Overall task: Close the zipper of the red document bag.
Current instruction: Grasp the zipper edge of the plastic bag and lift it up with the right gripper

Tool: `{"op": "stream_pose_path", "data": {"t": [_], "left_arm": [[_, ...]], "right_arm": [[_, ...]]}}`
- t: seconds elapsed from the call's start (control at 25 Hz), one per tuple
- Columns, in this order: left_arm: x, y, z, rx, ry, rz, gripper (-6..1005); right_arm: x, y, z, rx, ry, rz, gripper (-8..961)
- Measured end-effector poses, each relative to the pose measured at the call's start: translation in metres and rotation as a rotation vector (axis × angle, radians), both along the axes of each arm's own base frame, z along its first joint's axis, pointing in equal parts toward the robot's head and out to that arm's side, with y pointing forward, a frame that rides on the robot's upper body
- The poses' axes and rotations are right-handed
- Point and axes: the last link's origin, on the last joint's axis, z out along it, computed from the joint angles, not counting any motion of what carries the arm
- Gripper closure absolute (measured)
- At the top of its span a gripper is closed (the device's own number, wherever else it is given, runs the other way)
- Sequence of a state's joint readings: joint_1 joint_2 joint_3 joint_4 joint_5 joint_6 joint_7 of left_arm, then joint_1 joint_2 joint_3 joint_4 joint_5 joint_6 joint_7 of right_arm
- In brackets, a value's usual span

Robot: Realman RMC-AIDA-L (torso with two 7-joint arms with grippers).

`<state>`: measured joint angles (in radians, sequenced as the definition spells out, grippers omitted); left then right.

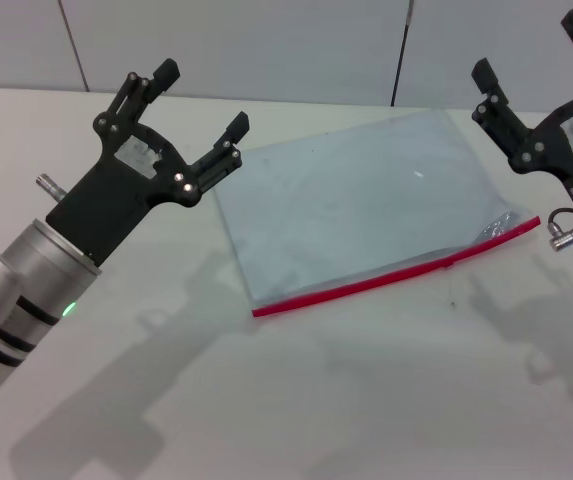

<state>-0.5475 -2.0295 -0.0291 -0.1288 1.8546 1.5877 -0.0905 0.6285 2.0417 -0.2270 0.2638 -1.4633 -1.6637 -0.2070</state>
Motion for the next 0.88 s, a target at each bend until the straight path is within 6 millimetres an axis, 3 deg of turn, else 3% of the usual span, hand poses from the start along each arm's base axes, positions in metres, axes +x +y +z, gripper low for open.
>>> {"op": "stream_pose_path", "data": {"t": [0.88], "left_arm": [[-0.0016, -0.0004, 0.0004, -0.005, -0.006, 0.008, 110]], "right_arm": [[0.004, -0.0006, -0.0036, -0.026, 0.05, -0.061, 89]]}}
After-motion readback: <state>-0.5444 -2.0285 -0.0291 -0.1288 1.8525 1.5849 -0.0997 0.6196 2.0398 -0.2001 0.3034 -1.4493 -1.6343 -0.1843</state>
